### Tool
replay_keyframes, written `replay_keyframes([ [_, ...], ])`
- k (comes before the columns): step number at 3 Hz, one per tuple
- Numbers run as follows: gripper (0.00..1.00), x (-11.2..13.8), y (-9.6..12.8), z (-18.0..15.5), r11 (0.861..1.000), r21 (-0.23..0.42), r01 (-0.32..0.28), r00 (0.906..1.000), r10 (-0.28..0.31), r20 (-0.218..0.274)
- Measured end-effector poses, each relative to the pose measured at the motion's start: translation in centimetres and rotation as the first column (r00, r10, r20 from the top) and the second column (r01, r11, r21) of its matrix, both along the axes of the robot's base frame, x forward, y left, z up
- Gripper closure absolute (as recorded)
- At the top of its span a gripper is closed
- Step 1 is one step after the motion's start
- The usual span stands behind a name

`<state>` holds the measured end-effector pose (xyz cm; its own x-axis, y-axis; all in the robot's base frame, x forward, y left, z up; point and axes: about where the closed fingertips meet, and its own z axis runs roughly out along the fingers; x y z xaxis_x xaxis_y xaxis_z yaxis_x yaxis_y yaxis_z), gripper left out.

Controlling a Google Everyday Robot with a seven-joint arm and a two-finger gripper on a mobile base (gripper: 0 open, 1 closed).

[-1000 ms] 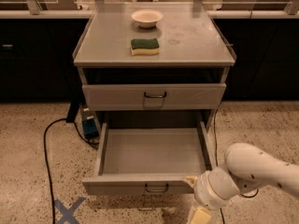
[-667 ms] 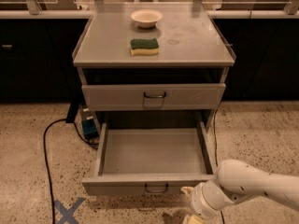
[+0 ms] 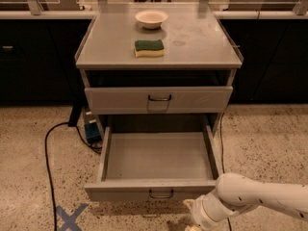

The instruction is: Close middle drawer

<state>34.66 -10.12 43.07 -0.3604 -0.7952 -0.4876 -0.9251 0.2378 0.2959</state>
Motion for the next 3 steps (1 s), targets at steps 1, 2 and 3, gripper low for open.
replay_keyframes([
  [1,0.00,0.2,0.0,-0.8,1.000,0.017,0.014,0.9999,-0.014,-0.007],
  [2,0.00,2.3,1.3,-1.6,0.999,0.052,0.010,0.9999,-0.010,-0.012],
  [3,0.00,6.9,3.0,-3.0,0.991,0.129,0.020,0.9997,-0.018,-0.017],
])
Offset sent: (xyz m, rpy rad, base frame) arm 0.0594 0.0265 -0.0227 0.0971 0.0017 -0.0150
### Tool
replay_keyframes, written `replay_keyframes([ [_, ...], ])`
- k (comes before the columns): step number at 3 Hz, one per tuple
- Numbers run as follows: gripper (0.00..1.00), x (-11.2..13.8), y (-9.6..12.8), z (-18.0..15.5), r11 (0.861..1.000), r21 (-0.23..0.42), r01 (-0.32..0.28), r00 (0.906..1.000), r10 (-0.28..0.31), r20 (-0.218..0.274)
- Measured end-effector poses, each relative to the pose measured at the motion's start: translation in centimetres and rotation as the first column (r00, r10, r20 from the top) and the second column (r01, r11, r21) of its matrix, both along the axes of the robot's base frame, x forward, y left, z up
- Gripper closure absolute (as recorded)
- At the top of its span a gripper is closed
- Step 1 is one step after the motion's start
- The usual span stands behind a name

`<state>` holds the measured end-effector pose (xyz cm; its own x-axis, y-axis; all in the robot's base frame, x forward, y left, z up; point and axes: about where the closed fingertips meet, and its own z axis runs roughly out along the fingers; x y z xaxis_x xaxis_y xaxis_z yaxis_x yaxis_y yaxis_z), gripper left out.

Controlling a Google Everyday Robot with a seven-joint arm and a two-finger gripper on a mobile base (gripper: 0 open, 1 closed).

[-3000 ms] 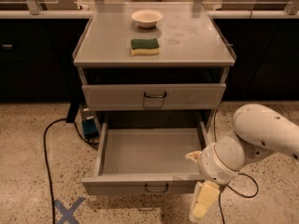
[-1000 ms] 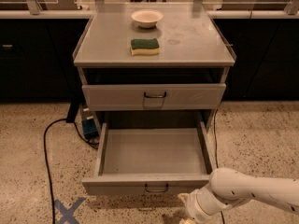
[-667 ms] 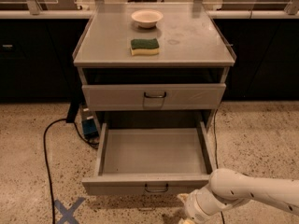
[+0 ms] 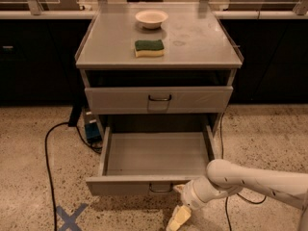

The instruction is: Close middle drawer

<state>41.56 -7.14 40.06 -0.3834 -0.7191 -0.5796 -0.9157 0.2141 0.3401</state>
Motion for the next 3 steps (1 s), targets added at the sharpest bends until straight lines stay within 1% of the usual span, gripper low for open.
replay_keyframes([
  [1,0.00,0.0,0.0,0.0,1.000,0.000,0.000,1.0000,0.000,0.000],
  [2,0.00,1.7,0.2,-0.2,1.000,0.007,-0.004,1.0000,0.004,-0.004],
  [3,0.00,4.7,0.5,-1.0,0.998,0.070,0.006,0.9989,-0.002,-0.047],
])
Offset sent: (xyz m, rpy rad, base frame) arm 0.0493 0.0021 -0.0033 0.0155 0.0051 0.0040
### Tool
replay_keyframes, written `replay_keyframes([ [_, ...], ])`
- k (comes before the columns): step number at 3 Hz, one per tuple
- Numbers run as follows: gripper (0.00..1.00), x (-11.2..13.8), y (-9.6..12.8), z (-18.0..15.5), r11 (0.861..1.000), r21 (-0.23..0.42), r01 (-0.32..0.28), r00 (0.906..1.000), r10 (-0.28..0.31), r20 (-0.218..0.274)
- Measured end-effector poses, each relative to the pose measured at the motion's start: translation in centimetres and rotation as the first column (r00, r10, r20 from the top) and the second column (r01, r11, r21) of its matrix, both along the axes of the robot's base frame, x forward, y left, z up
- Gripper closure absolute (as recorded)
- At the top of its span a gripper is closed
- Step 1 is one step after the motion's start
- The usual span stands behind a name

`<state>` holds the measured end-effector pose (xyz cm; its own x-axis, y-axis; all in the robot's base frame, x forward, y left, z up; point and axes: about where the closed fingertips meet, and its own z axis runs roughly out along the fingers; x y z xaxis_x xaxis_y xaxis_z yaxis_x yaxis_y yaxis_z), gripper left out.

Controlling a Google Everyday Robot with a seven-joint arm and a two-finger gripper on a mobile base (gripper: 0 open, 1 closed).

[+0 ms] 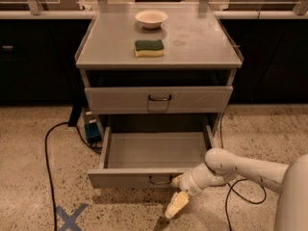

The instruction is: Close middle drawer

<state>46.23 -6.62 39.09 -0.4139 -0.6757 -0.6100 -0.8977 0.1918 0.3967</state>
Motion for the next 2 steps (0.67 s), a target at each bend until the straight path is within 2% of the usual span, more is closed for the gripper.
replay_keyframes([
  [1,0.00,5.24,-0.36,0.35,0.996,0.063,0.060,0.9982,-0.060,0.006],
  [2,0.00,5.24,-0.35,0.35,0.996,0.063,0.060,0.9982,-0.060,0.006],
])
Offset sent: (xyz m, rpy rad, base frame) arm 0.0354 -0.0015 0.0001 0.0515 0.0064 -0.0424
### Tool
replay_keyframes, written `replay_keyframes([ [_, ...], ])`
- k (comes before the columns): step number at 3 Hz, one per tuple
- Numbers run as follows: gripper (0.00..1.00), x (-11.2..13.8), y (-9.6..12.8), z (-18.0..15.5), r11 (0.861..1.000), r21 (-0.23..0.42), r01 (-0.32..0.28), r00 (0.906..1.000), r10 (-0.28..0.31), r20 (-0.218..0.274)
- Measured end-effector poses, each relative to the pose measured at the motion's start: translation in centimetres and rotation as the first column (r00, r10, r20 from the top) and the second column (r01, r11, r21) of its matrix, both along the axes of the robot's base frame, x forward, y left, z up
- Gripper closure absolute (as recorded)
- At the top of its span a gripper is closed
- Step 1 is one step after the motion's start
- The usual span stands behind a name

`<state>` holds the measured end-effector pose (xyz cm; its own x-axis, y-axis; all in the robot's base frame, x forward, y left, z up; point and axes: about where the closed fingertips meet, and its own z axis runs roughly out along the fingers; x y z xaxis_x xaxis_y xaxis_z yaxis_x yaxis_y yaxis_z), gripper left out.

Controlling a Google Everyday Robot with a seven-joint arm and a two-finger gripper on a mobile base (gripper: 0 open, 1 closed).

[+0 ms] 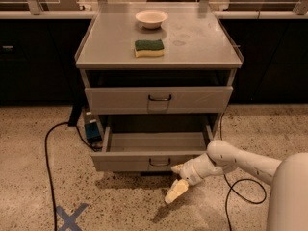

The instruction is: Close middle drawer

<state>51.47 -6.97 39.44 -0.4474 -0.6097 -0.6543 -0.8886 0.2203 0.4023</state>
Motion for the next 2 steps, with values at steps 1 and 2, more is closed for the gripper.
replay_keyframes([
  [1,0.00,1.3,-0.5,0.5,0.999,0.027,0.027,0.9996,-0.027,0.006],
  [2,0.00,4.0,-0.6,1.8,0.997,0.058,0.047,0.9986,-0.048,0.020],
])
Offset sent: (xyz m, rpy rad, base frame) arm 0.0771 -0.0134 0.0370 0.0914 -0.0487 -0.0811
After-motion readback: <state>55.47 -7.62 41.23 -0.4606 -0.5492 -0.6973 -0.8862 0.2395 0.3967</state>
